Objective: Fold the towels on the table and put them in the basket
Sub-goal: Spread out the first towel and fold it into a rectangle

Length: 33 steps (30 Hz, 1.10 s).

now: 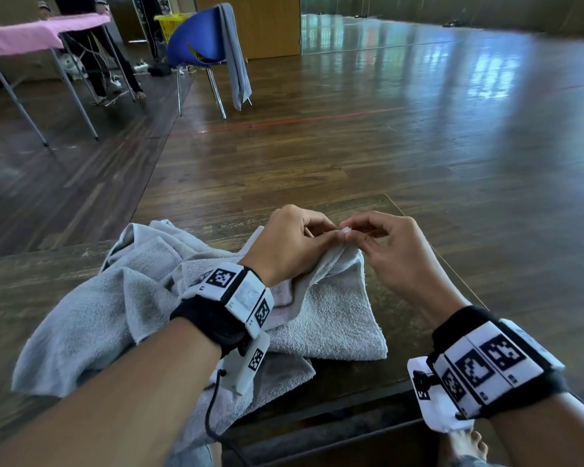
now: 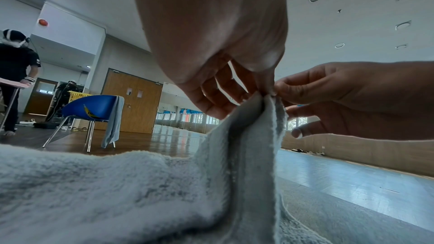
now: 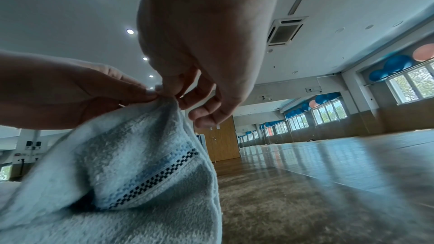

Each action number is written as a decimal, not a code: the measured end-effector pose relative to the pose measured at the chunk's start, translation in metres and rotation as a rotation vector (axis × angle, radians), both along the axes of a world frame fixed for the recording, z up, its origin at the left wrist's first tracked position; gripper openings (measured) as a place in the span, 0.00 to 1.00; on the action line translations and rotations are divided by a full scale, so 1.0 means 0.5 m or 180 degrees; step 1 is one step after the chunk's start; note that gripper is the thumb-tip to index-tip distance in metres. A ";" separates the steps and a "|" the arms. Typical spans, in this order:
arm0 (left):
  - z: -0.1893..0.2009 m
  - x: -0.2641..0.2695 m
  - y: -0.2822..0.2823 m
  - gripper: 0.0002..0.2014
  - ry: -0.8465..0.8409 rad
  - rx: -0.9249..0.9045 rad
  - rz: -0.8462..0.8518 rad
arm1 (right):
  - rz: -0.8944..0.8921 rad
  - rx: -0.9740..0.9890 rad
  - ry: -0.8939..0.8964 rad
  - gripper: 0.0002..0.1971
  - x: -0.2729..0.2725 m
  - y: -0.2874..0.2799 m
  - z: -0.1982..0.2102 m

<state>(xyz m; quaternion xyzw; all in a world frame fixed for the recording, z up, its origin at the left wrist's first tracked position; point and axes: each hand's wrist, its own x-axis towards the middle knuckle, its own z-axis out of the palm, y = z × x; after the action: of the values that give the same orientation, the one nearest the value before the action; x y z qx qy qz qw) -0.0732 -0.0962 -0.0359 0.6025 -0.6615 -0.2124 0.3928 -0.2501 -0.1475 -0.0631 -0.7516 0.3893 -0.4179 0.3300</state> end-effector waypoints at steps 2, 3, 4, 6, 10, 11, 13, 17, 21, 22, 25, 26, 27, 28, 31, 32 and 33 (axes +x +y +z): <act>0.000 0.005 0.001 0.10 -0.0011 0.0019 -0.0038 | 0.0109 0.0046 0.0042 0.05 -0.002 0.001 0.002; -0.001 0.006 0.001 0.10 -0.0043 0.0024 -0.0062 | 0.0116 0.0074 0.0077 0.05 -0.002 0.002 0.003; -0.002 0.006 0.001 0.10 -0.0074 0.0018 -0.0087 | 0.0096 0.0102 0.0105 0.05 -0.001 0.002 0.003; -0.005 0.002 0.002 0.12 -0.0067 -0.0022 -0.0122 | -0.0010 0.0101 0.0128 0.05 0.000 0.001 0.002; -0.010 -0.001 0.003 0.17 -0.0290 0.0005 -0.0247 | -0.0287 -0.0046 0.0175 0.05 -0.002 -0.003 0.003; -0.013 0.000 0.002 0.16 -0.0502 -0.0002 -0.0298 | -0.0313 -0.0067 0.0170 0.04 -0.001 -0.002 0.003; -0.017 0.004 -0.001 0.13 -0.0834 -0.0113 -0.0296 | -0.0325 -0.0094 0.0184 0.04 0.004 0.003 0.003; -0.016 0.015 -0.003 0.09 -0.0768 -0.0282 -0.0240 | -0.0377 -0.0091 0.0230 0.05 0.004 0.005 0.000; -0.014 0.020 0.004 0.09 -0.0615 -0.0255 -0.0356 | -0.0370 -0.0062 0.0195 0.03 0.003 0.003 0.001; -0.016 0.022 0.006 0.10 -0.0576 -0.0202 -0.0405 | -0.0359 -0.0068 0.0182 0.04 0.004 0.004 0.001; -0.016 0.030 0.006 0.12 -0.0624 -0.0047 -0.0563 | -0.0298 -0.0099 0.0128 0.04 0.005 0.005 0.000; -0.015 0.033 0.004 0.11 -0.0775 0.0016 -0.0551 | -0.0291 -0.0128 0.0133 0.04 0.005 0.004 -0.001; -0.015 0.038 0.003 0.10 -0.0985 0.0074 -0.0515 | -0.0300 -0.0157 0.0125 0.04 0.005 0.003 -0.002; -0.015 0.043 0.003 0.08 -0.1195 0.0153 -0.0455 | -0.0320 -0.0172 0.0092 0.04 0.004 0.001 -0.003; -0.013 0.060 0.017 0.01 -0.1309 0.0346 -0.0159 | -0.0391 -0.0161 -0.0065 0.07 -0.004 -0.010 -0.006; -0.012 0.068 0.020 0.05 -0.1284 0.0333 -0.0087 | -0.0414 -0.0163 -0.0118 0.09 -0.007 -0.015 -0.008; -0.010 0.076 0.025 0.10 -0.1329 0.0298 -0.0045 | -0.0437 -0.0170 -0.0165 0.11 -0.011 -0.020 -0.009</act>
<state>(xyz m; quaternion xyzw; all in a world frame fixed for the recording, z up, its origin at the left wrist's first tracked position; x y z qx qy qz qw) -0.0350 -0.0840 -0.0407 0.6464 -0.7221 -0.1163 0.2173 -0.2558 -0.1575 -0.0675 -0.7206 0.4200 -0.4691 0.2903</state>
